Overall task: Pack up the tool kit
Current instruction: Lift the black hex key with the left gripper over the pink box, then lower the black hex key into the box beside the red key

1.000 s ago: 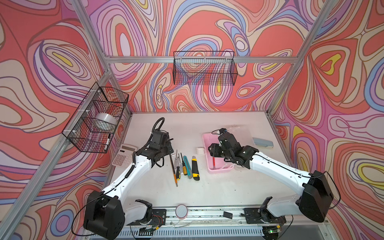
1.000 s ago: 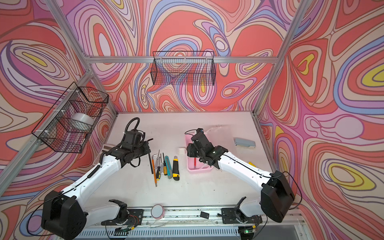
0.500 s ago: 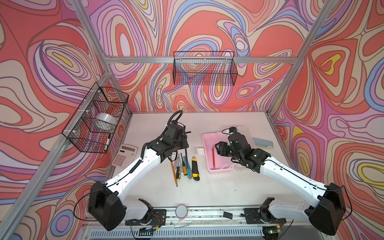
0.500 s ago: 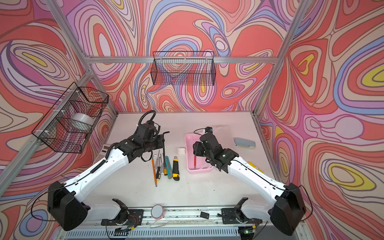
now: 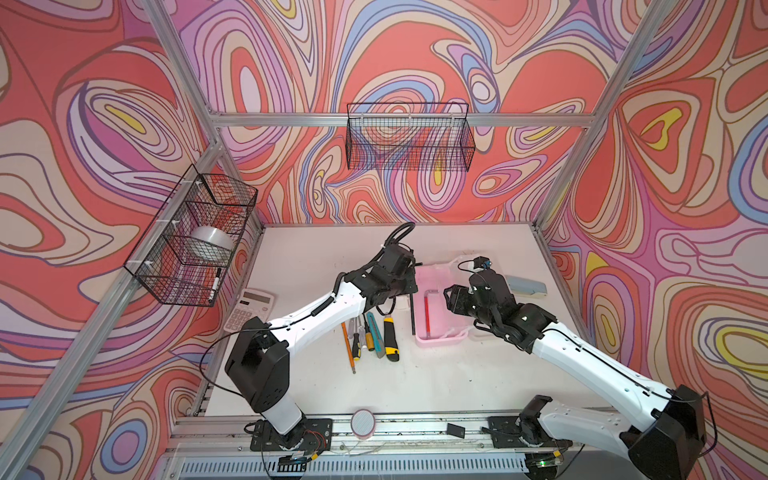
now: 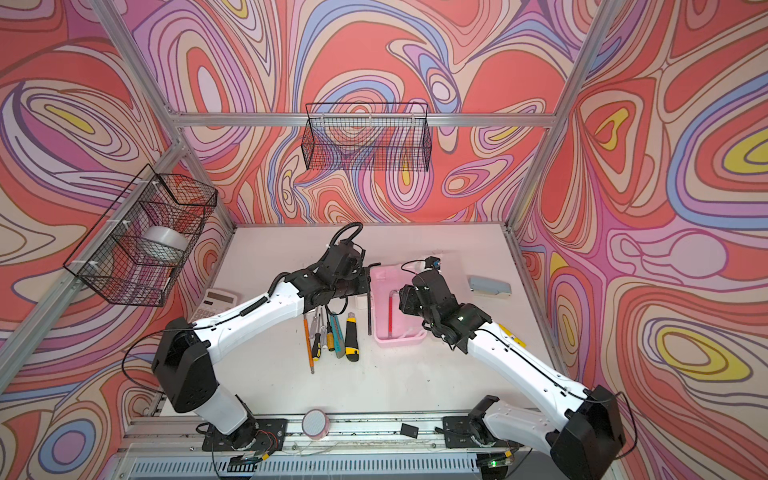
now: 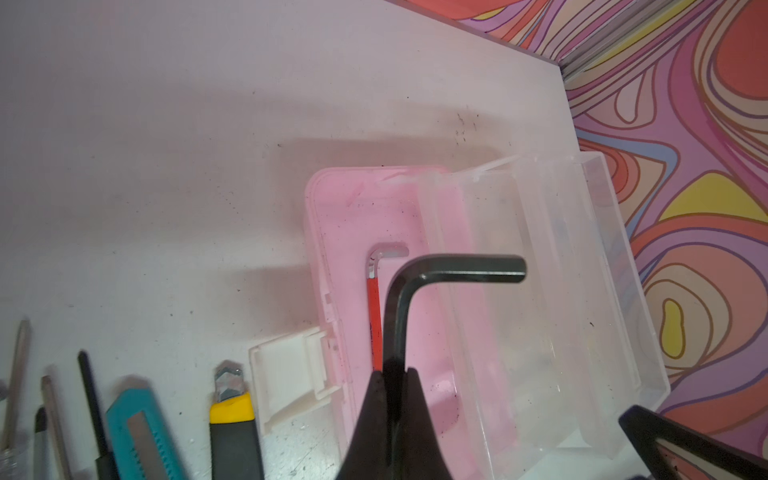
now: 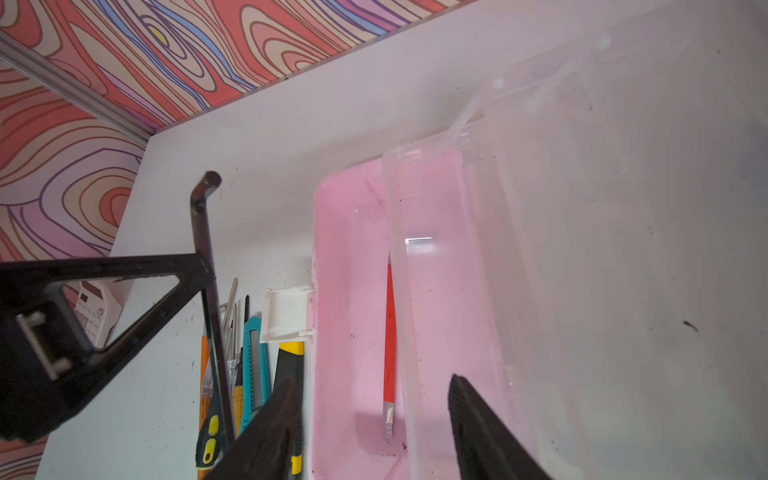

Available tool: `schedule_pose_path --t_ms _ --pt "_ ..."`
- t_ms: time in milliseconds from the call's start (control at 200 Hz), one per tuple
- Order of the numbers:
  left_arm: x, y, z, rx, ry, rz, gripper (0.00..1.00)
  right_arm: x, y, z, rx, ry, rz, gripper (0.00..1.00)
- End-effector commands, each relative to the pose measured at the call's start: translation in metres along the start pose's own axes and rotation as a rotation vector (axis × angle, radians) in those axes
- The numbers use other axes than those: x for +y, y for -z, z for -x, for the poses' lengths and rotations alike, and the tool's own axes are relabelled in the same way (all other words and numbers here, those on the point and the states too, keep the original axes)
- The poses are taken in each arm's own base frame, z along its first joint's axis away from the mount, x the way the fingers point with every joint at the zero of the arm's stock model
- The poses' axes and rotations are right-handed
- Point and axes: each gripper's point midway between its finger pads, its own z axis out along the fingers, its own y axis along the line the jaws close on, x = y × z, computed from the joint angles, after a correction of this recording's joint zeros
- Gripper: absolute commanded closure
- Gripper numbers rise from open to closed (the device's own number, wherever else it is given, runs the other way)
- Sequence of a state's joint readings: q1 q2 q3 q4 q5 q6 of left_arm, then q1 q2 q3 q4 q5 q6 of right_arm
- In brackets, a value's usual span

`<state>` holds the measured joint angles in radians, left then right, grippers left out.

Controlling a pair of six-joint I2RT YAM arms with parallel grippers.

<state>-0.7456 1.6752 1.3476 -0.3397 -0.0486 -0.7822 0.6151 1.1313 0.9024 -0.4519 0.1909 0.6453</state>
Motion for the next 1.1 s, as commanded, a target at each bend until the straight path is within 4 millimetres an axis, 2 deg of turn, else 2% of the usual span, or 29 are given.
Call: schedule_pose_path --t_ms 0,260,501,746,946,1042,1097 --pt "-0.016 -0.02 0.005 -0.008 0.06 -0.031 1.0 -0.008 0.0 -0.004 0.008 0.001 -0.019 0.39" --pt "-0.012 -0.058 -0.004 0.014 0.071 0.012 1.0 -0.018 0.001 -0.007 0.009 -0.001 -0.036 0.39" --pt "-0.008 -0.082 -0.017 0.081 0.041 0.057 1.0 -0.025 -0.001 -0.011 0.021 -0.012 -0.044 0.39" --pt "-0.002 -0.094 -0.027 0.124 0.018 0.095 1.0 -0.026 -0.001 -0.01 0.022 -0.015 -0.04 0.39" --pt "0.014 -0.094 -0.034 0.132 -0.004 0.146 1.0 -0.025 -0.001 -0.007 0.018 -0.017 -0.034 0.39" --pt "0.015 -0.096 -0.037 0.148 -0.027 0.154 1.0 -0.023 -0.003 -0.007 0.023 -0.014 -0.032 0.39" --pt "0.014 -0.098 -0.038 0.157 -0.037 0.153 0.93 -0.023 -0.005 -0.007 0.025 -0.013 -0.034 0.39"
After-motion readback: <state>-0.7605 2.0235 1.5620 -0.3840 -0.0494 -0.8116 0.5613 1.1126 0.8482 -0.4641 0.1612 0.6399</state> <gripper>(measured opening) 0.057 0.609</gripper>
